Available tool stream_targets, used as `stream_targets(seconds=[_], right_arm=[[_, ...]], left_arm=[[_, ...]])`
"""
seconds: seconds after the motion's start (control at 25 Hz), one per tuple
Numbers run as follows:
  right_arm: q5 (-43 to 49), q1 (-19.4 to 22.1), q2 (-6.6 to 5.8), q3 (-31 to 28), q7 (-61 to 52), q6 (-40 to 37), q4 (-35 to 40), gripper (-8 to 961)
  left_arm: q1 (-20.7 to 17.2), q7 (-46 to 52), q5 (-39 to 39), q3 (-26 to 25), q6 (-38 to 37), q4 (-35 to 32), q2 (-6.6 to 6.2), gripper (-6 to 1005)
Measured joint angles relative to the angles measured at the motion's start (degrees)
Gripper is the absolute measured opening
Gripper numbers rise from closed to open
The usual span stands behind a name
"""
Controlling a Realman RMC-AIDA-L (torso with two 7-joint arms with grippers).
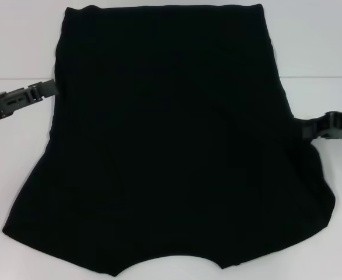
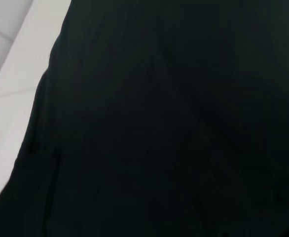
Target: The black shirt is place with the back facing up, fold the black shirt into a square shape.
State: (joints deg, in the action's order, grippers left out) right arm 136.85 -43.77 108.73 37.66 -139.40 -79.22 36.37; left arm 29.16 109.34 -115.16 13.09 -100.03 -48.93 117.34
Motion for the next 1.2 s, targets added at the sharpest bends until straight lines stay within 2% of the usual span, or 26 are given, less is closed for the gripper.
stream_targets(seconds=[0.32,0.52,0.64,0.84,1.08,1.2], right_arm=[[0.1,-3.25,3.51,12.31,3.38,2.45,-0.06,5],[0.17,-4.31,4.64,15.92,4.9,2.59,0.05,8],[0.18,-4.33,4.41,16.04,4.58,2.22,0.02,12],[-0.14,-3.92,3.16,14.74,1.84,1.15,-0.07,20],[-1.2,-3.73,2.68,5.64,1.84,1.43,0.1,183],[-2.89,-3.73,2.13,3.96,1.92,0.73,0.36,271]], left_arm=[[-0.73,-0.06,0.1,-1.92,0.36,0.07,0.0,639],[-0.88,-0.19,0.11,-2.37,0.36,0.07,0.0,638],[-0.99,-0.19,0.11,-2.46,0.35,0.07,0.0,638],[-1.04,-0.27,0.11,-3.59,0.37,0.07,0.0,637],[-1.07,-0.05,0.13,-3.77,0.49,0.13,-0.09,636],[-1.19,0.96,0.06,-3.69,0.29,0.14,-0.31,635]])
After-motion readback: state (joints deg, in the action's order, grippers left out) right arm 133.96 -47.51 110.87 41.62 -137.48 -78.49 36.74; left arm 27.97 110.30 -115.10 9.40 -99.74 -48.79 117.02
